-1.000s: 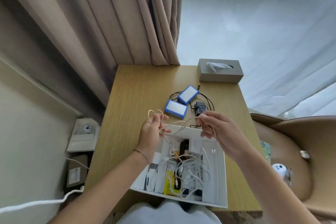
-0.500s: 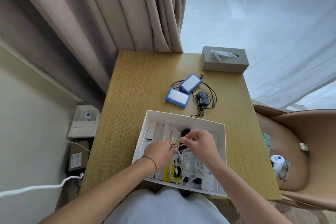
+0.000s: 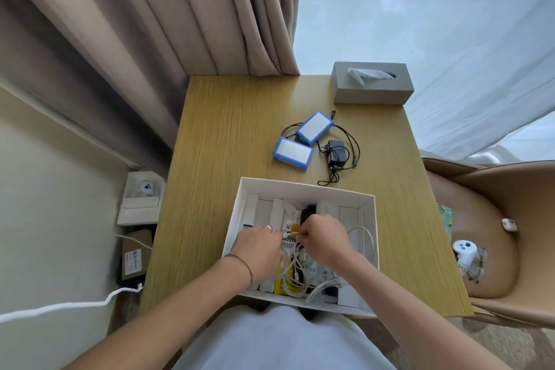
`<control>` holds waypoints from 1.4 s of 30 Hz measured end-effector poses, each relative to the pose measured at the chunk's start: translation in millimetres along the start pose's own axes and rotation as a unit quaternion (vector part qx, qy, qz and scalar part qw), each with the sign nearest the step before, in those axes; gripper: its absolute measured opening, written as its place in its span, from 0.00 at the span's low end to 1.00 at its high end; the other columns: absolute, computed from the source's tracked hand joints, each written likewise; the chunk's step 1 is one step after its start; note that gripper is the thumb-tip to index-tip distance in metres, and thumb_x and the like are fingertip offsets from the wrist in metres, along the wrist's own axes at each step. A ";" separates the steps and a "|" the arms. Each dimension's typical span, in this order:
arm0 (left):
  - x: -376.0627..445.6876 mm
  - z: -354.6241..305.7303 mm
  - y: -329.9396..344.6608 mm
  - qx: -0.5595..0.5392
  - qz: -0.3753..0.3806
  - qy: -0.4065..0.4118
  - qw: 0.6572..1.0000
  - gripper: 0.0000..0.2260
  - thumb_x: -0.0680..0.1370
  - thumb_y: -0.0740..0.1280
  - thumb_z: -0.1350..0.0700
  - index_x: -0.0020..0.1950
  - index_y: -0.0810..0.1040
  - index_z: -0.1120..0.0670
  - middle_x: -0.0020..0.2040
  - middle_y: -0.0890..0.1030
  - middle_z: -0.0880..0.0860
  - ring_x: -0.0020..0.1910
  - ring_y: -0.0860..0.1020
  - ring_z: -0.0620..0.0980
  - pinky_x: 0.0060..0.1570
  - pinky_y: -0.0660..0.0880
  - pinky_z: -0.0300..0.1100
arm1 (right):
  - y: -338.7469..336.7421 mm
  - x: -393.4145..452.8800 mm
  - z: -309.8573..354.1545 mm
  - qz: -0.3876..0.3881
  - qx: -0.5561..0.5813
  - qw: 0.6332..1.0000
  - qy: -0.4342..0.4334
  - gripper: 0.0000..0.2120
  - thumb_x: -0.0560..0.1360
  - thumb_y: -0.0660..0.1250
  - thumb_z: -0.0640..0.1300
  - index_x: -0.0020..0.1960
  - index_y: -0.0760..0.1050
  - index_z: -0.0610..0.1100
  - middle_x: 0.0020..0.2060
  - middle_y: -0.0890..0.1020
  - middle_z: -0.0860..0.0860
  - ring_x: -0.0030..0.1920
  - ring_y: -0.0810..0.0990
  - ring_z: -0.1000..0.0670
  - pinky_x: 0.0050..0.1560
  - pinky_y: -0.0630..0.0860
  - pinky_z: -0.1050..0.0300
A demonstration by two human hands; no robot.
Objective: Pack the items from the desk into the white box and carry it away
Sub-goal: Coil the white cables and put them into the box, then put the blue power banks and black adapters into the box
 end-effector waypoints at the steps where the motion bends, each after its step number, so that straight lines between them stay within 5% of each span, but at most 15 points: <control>1: 0.0 1.4 -6.6 -0.015 -0.010 0.003 1.000 0.15 0.82 0.58 0.46 0.65 0.74 0.50 0.57 0.79 0.53 0.56 0.77 0.54 0.51 0.74 0.49 | -0.5 1.0 2.0 0.006 -0.001 1.000 -0.007 0.10 0.78 0.64 0.43 0.45 0.84 0.47 0.39 0.85 0.49 0.39 0.83 0.45 0.40 0.81 0.52; 6: 7.2 10.6 -42.6 -0.226 -0.008 0.018 0.974 0.14 0.81 0.61 0.44 0.63 0.77 0.44 0.52 0.80 0.43 0.49 0.79 0.44 0.49 0.77 0.44 | -41.2 2.8 13.1 -0.065 0.015 0.997 -0.036 0.17 0.78 0.60 0.43 0.64 0.79 0.54 0.51 0.87 0.51 0.48 0.84 0.46 0.39 0.71 0.57; 10: 29.0 17.1 -87.3 -0.307 -0.062 0.042 0.949 0.10 0.80 0.63 0.47 0.59 0.80 0.44 0.48 0.81 0.42 0.46 0.78 0.38 0.48 0.77 0.40 | -89.3 14.0 7.8 -0.121 0.069 0.990 -0.030 0.15 0.80 0.59 0.46 0.60 0.81 0.53 0.46 0.86 0.52 0.45 0.83 0.49 0.41 0.78 0.54; 14: 71.9 36.8 -123.1 -0.317 -0.116 0.026 0.941 0.07 0.79 0.64 0.50 0.52 0.81 0.46 0.45 0.82 0.43 0.44 0.79 0.43 0.48 0.78 0.44 | -128.8 42.5 -10.9 -0.150 0.112 0.982 0.007 0.14 0.79 0.60 0.45 0.60 0.80 0.53 0.35 0.82 0.54 0.38 0.80 0.49 0.38 0.77 0.54; 19: 138.6 50.7 -129.3 -0.222 -0.098 -0.001 0.970 0.08 0.80 0.61 0.53 0.54 0.80 0.47 0.49 0.81 0.46 0.47 0.78 0.46 0.50 0.78 0.48 | -149.4 86.7 -28.9 -0.159 0.165 0.972 0.051 0.21 0.77 0.60 0.41 0.68 0.73 0.53 0.34 0.79 0.54 0.35 0.76 0.51 0.32 0.70 0.55; 24: 193.7 52.1 -114.4 -0.112 -0.064 0.014 0.992 0.13 0.79 0.62 0.54 0.63 0.76 0.48 0.61 0.77 0.51 0.60 0.75 0.51 0.55 0.75 0.48 | -148.8 115.5 -44.2 -0.136 0.217 0.963 0.078 0.22 0.76 0.62 0.40 0.69 0.74 0.52 0.44 0.81 0.53 0.41 0.80 0.51 0.43 0.80 0.51; 30: 236.0 43.9 -93.8 0.075 -0.050 0.063 0.994 0.24 0.77 0.67 0.54 0.72 0.68 0.50 0.69 0.72 0.54 0.68 0.69 0.54 0.62 0.70 0.49 | -133.2 128.9 -59.4 -0.123 0.255 0.955 0.089 0.17 0.79 0.64 0.43 0.67 0.76 0.51 0.39 0.78 0.59 0.41 0.80 0.55 0.45 0.81 0.50; 35: 253.9 41.8 -67.3 0.181 -0.006 0.089 0.979 0.33 0.73 0.73 0.47 0.73 0.62 0.50 0.67 0.73 0.56 0.64 0.72 0.56 0.60 0.69 0.51 | -122.2 128.8 -68.8 -0.110 0.284 0.948 0.091 0.17 0.79 0.64 0.42 0.67 0.77 0.50 0.51 0.83 0.53 0.44 0.80 0.58 0.44 0.79 0.58; 42: 254.6 35.8 -62.9 0.144 0.031 0.080 0.986 0.24 0.71 0.70 0.55 0.64 0.66 0.52 0.60 0.75 0.56 0.58 0.75 0.56 0.46 0.70 0.49 | -115.7 121.6 -79.4 -0.099 0.329 0.933 0.105 0.16 0.78 0.63 0.40 0.63 0.79 0.50 0.47 0.85 0.50 0.44 0.83 0.50 0.49 0.82 0.48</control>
Point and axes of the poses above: each hand's wrist, its own x-axis towards the middle knuckle, its own y-axis out of the palm, z = x × y, the point moved 10 cm from there along x, towards the middle knuckle
